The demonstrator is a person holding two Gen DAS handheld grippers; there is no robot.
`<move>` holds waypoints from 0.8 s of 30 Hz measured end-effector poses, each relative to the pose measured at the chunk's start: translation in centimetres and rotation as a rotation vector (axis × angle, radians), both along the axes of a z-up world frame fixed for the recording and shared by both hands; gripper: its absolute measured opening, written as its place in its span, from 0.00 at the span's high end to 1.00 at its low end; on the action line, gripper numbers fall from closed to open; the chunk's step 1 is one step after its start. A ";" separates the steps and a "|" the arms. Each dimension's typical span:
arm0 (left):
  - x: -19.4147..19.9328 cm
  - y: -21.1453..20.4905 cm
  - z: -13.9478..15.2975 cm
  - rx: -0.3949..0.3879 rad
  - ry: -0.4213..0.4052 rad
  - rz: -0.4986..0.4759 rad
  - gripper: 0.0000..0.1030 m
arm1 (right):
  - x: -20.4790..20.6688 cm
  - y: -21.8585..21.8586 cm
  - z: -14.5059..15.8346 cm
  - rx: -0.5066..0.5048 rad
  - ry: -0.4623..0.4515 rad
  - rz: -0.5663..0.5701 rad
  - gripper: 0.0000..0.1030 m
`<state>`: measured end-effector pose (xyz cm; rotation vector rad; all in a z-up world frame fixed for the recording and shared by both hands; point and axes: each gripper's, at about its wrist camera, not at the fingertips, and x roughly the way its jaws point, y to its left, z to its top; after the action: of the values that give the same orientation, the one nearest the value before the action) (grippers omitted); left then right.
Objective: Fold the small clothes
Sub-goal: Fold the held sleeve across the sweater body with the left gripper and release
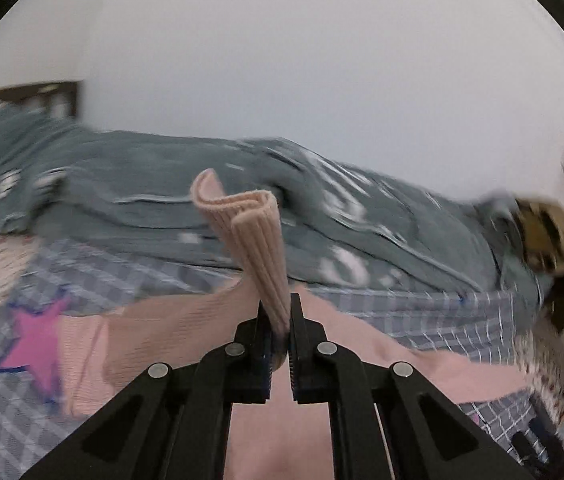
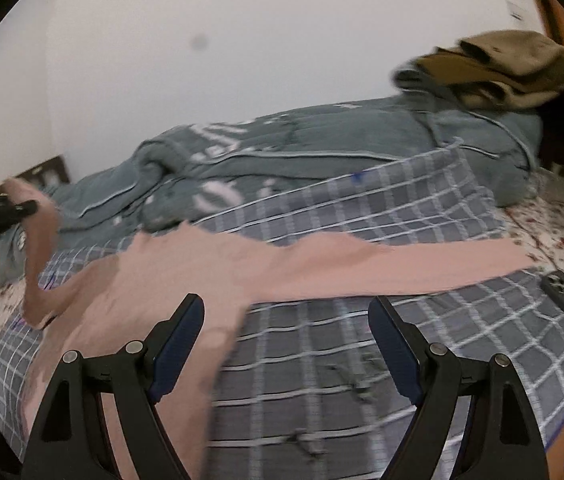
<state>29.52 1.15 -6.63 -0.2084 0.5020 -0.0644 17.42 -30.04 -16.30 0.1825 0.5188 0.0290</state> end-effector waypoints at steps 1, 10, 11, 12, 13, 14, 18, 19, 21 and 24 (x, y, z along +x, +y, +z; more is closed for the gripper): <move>1.1 -2.7 -0.7 0.019 0.016 -0.040 0.93 | -0.2 -1.1 0.1 0.006 -0.005 -0.021 0.19; 5.1 -15.8 -10.9 0.113 0.272 -0.212 0.85 | 0.0 -5.6 -0.5 0.074 0.011 -0.085 0.19; 5.3 -15.5 -11.5 0.082 0.311 -0.213 0.83 | 0.0 -5.6 -0.4 0.073 0.010 -0.082 0.19; 5.4 -15.0 -11.6 0.048 0.332 -0.213 0.77 | 0.0 -5.6 -0.4 0.074 0.009 -0.076 0.19; 5.3 -14.4 -11.6 0.016 0.338 -0.204 0.69 | 0.2 -5.4 -0.3 0.076 0.008 -0.069 0.19; 5.0 -13.6 -11.3 -0.002 0.334 -0.181 0.64 | 0.2 -5.1 -0.3 0.076 0.008 -0.064 0.19; 2.2 -8.6 -9.1 -0.038 0.247 -0.110 0.29 | 0.4 -4.3 -0.3 0.086 0.011 -0.052 0.19; 1.3 -7.2 -8.6 -0.037 0.228 -0.101 0.28 | 0.5 -4.0 -0.3 0.100 0.013 -0.043 0.19; 0.3 -4.6 -8.0 -0.021 0.211 -0.069 0.28 | 0.7 -3.4 -0.3 0.118 0.016 -0.031 0.19; -1.3 0.6 -7.7 0.011 0.190 0.043 0.28 | 0.9 -2.2 -0.3 0.125 0.019 -0.023 0.19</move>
<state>28.20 1.73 -14.32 -0.2157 0.6869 0.0007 18.33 -32.24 -16.56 0.3107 0.5339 0.0376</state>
